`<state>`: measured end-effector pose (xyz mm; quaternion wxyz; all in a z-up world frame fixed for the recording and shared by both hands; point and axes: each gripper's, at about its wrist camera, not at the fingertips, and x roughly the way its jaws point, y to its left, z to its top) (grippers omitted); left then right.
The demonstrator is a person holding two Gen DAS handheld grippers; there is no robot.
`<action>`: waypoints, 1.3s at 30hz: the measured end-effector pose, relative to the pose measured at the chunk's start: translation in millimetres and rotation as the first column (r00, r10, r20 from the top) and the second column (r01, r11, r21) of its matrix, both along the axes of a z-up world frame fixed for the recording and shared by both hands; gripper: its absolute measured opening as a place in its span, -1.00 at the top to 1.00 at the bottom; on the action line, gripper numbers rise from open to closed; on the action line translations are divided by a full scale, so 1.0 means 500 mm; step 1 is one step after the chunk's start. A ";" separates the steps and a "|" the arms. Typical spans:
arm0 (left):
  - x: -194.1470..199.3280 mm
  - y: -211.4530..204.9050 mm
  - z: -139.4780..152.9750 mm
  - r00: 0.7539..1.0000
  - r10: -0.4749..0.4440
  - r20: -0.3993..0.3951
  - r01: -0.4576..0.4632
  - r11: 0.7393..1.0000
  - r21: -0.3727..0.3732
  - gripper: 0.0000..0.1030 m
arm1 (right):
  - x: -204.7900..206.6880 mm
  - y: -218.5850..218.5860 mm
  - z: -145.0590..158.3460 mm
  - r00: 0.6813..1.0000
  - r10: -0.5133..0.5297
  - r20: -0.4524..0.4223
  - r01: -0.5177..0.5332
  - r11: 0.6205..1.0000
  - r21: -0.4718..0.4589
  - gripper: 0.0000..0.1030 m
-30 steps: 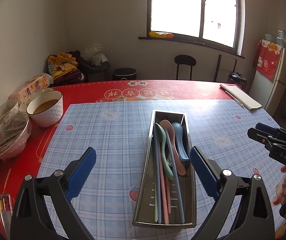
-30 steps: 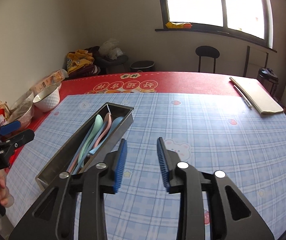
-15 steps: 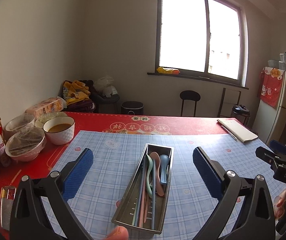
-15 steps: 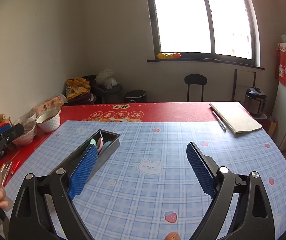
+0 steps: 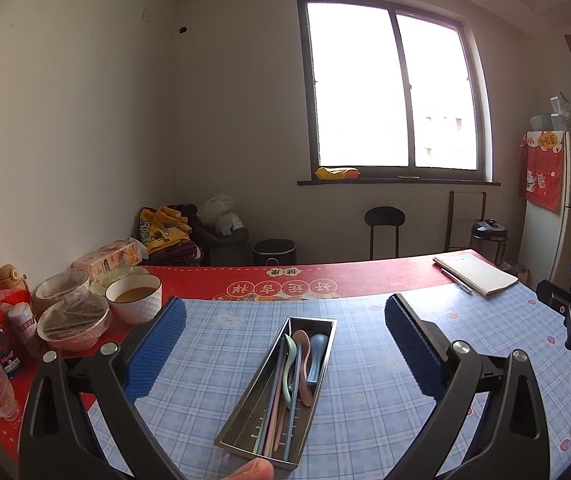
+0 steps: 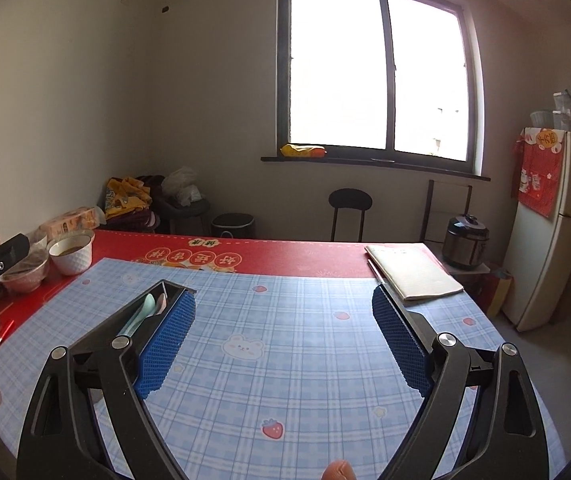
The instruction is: Organize utensils
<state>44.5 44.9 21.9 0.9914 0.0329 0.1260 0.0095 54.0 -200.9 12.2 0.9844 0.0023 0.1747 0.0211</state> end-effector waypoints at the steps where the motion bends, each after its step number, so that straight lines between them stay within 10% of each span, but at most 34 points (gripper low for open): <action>1: -0.001 -0.005 -0.001 1.000 -0.015 -0.001 0.015 1.000 -0.008 -0.89 | -0.005 -0.006 0.001 1.000 -0.024 0.004 0.024 1.000 -0.003 -0.69; 39: 0.025 -0.127 -0.055 0.970 -0.235 -0.063 0.233 0.972 -0.040 -0.89 | -0.069 -0.109 -0.019 0.949 -0.316 0.004 0.316 0.949 -0.002 -0.69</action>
